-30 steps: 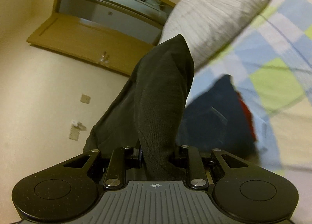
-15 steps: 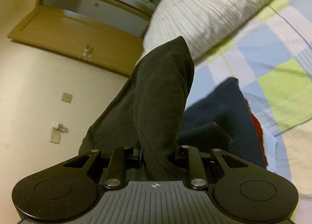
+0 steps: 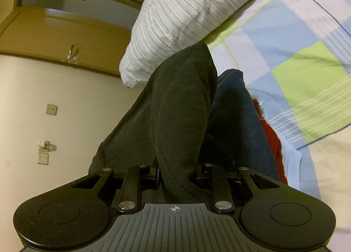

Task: Fold clothes
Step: 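Lower the black trousers onto the folded jeans stack with both grippers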

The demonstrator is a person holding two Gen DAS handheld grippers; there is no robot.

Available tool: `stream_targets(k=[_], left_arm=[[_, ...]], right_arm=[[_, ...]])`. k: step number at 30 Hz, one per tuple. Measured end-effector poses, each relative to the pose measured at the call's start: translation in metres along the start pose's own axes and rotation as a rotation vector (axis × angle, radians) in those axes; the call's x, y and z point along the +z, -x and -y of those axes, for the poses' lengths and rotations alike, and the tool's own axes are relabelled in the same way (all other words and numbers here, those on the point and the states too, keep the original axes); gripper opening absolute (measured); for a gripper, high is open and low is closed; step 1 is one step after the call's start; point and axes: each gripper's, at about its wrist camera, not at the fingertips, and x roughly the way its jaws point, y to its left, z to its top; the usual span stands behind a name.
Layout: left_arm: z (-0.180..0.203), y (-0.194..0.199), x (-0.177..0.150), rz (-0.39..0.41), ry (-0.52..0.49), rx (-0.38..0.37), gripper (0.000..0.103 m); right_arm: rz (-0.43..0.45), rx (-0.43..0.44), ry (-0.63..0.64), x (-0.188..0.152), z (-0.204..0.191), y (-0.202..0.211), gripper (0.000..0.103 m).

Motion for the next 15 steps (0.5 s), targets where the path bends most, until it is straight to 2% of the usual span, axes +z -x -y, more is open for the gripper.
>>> stream_targets(k=[1,2,3,5,10,13,15], left_arm=[[-0.004,-0.007,0.001,-0.004,-0.012,0.023,0.056],[-0.008,-0.015,0.002,-0.015,-0.009,0.061,0.058],[-0.014,-0.02,0.002,-0.024,0.005,0.09,0.06],[-0.02,-0.02,0.005,-0.024,0.038,0.086,0.063],[-0.011,0.006,0.011,0.001,-0.037,0.12,0.063],[0.002,0.027,0.008,0.049,-0.072,0.175,0.06],[0.014,0.045,0.005,0.102,-0.099,0.248,0.058]], right_arm=[[0.001,-0.026,0.007,0.001,0.003,-0.008,0.028],[0.0,-0.053,0.003,0.001,0.005,-0.013,0.041],[0.0,-0.09,-0.001,0.0,0.01,-0.019,0.045],[0.015,-0.166,0.01,-0.004,0.014,-0.025,0.047],[0.099,-0.192,0.06,-0.013,0.017,0.001,0.048],[0.162,-0.214,0.13,-0.021,0.01,0.027,0.048],[0.191,-0.229,0.187,-0.029,0.002,0.042,0.048]])
